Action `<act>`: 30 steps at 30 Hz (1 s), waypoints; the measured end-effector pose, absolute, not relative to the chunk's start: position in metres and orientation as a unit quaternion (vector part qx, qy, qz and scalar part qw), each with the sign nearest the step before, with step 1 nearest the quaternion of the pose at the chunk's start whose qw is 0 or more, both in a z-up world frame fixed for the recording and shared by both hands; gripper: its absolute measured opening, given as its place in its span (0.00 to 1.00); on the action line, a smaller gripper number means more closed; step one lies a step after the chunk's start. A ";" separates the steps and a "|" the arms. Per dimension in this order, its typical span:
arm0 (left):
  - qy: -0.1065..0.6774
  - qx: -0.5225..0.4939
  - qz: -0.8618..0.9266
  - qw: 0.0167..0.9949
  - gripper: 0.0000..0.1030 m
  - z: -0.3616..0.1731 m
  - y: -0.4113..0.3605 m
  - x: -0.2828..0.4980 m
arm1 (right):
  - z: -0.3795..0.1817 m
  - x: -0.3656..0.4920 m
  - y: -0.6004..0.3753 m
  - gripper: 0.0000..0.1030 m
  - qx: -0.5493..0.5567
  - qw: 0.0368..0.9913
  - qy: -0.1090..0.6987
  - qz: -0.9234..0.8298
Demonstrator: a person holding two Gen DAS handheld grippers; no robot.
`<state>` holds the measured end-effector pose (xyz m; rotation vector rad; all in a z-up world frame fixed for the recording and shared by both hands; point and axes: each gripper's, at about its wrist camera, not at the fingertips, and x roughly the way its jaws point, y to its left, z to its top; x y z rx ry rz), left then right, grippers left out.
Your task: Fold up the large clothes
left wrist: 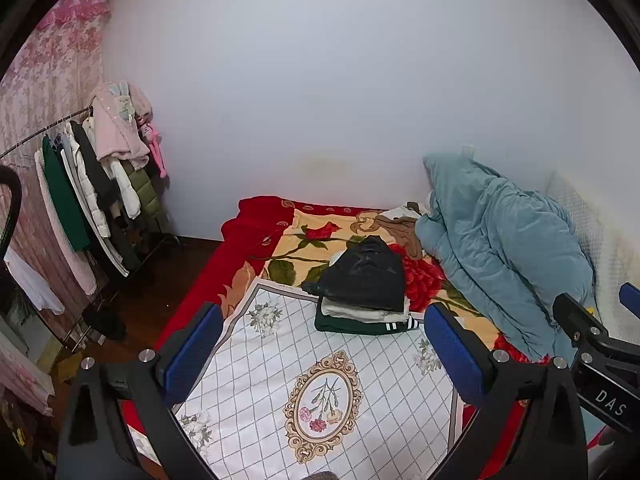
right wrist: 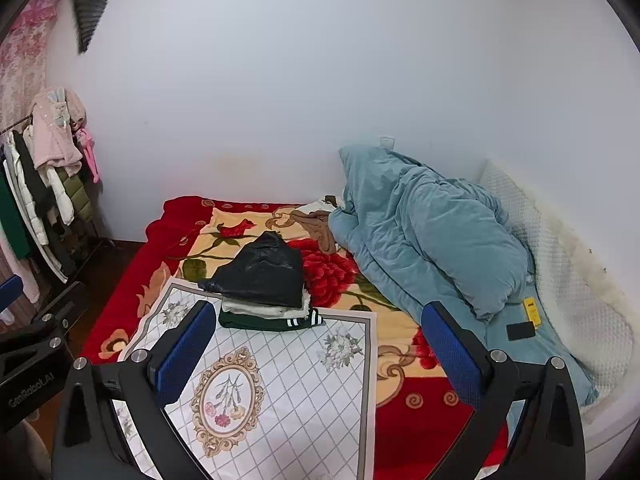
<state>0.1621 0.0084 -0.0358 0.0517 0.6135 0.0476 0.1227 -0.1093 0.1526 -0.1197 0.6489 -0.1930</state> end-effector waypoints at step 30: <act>0.297 0.027 0.027 0.954 1.00 -0.034 0.008 0.155 | 0.146 0.106 -0.100 1.00 -0.057 0.944 0.311 -0.098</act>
